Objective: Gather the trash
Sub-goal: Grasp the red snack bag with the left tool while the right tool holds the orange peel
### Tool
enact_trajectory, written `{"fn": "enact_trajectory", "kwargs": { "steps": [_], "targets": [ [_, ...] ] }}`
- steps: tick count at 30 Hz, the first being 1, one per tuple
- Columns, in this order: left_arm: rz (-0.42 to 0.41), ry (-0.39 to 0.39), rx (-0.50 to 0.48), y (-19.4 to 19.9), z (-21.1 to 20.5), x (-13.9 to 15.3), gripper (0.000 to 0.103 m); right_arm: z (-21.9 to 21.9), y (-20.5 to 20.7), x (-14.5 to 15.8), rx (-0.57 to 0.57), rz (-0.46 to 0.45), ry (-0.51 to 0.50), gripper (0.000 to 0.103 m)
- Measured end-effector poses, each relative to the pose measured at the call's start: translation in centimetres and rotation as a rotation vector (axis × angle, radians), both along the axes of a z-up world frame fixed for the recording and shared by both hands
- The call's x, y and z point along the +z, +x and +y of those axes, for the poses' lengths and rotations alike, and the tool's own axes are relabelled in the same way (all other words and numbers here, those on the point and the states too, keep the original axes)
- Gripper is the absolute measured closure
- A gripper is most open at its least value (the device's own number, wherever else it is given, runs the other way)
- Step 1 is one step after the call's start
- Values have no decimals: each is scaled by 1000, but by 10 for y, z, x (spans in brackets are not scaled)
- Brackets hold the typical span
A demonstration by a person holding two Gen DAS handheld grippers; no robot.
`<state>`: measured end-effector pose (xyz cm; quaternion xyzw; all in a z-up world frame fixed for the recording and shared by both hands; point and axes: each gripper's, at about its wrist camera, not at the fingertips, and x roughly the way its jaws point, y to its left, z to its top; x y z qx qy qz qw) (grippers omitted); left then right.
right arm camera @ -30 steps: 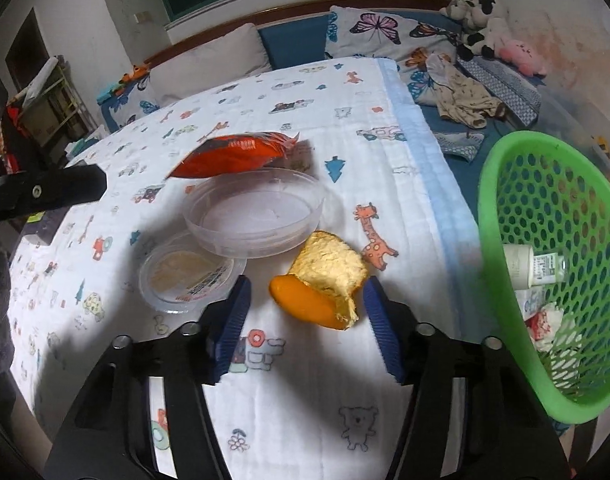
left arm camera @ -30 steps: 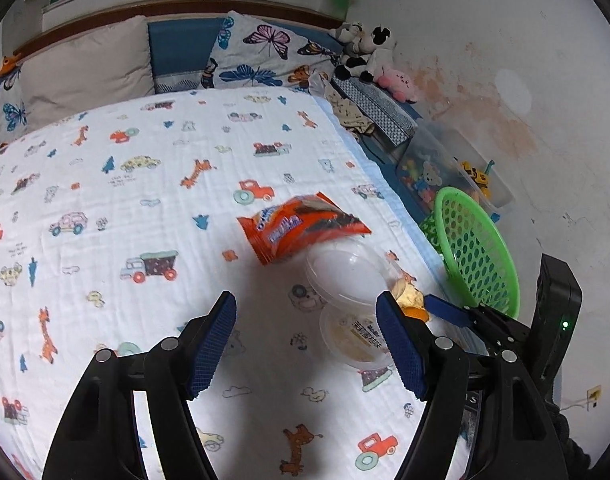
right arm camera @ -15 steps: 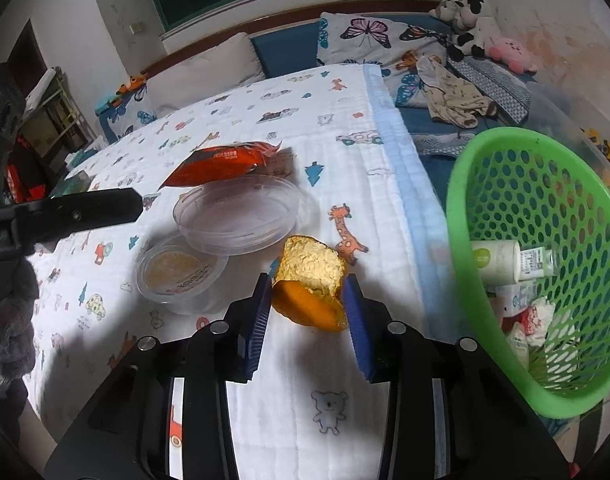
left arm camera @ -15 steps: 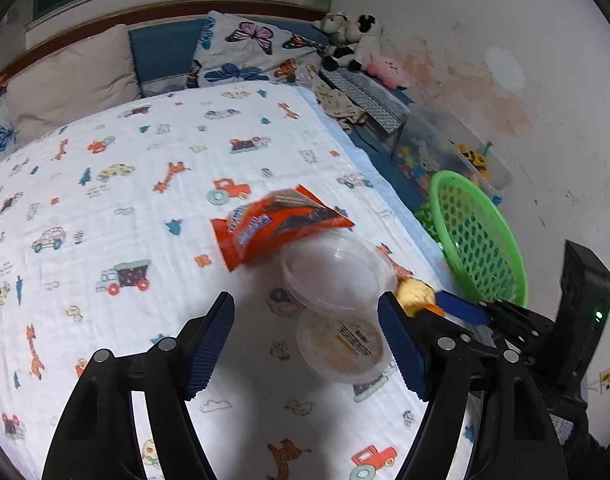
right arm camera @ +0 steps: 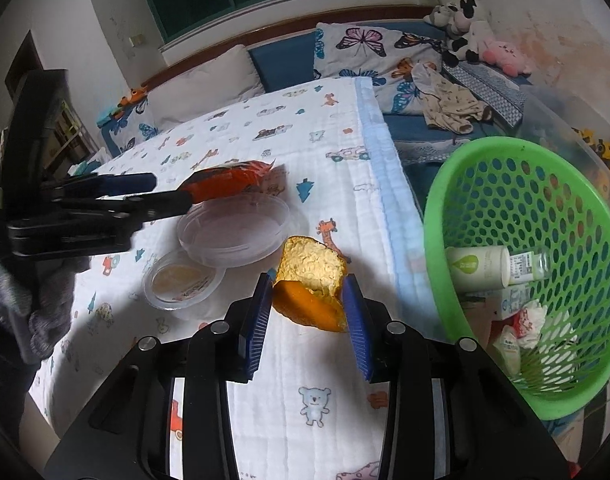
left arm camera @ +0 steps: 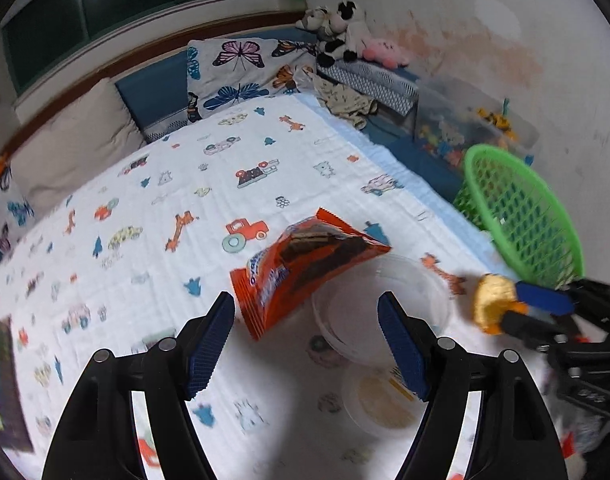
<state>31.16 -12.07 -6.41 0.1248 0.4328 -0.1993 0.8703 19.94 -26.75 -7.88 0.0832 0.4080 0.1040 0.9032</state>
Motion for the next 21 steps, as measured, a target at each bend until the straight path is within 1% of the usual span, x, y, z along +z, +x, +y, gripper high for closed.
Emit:
{"fn": "enact_trajectory", "kwargs": {
  "steps": [6, 10, 11, 12, 13, 14, 15, 16, 18, 20, 21],
  "targets": [
    [9, 42, -34, 15, -9, -11, 32, -7, 1, 1, -13, 0, 4, 66],
    [-4, 96, -48, 17, -19, -19, 32, -12, 1, 1, -22, -1, 10, 66],
    [-7, 105, -43, 18, -19, -21, 34, -13, 1, 1, -24, -1, 12, 66],
    [-11, 104, -35, 19, -19, -21, 41, -14, 1, 1, -25, -2, 11, 66],
    [-7, 96, -30, 20, -18, -22, 44, -15, 0, 2, -27, -2, 9, 66],
    [2, 85, -22, 23, -17, -22, 49, -16, 0, 2, -29, -2, 9, 66],
    [6, 73, -14, 24, -15, -22, 55, -17, 0, 2, -30, -1, 10, 66],
    [7, 56, -11, 25, -13, -20, 58, -18, -1, 2, -32, -2, 10, 66],
    [2, 36, -13, 24, -9, -18, 67, -19, -1, 2, -37, -3, 9, 66],
    [1, 18, -13, 23, -6, -14, 71, -22, -2, 2, -42, -4, 11, 66],
    [0, 15, -12, 23, -4, -13, 75, -23, -3, 2, -45, -5, 10, 66]
  ]
}}
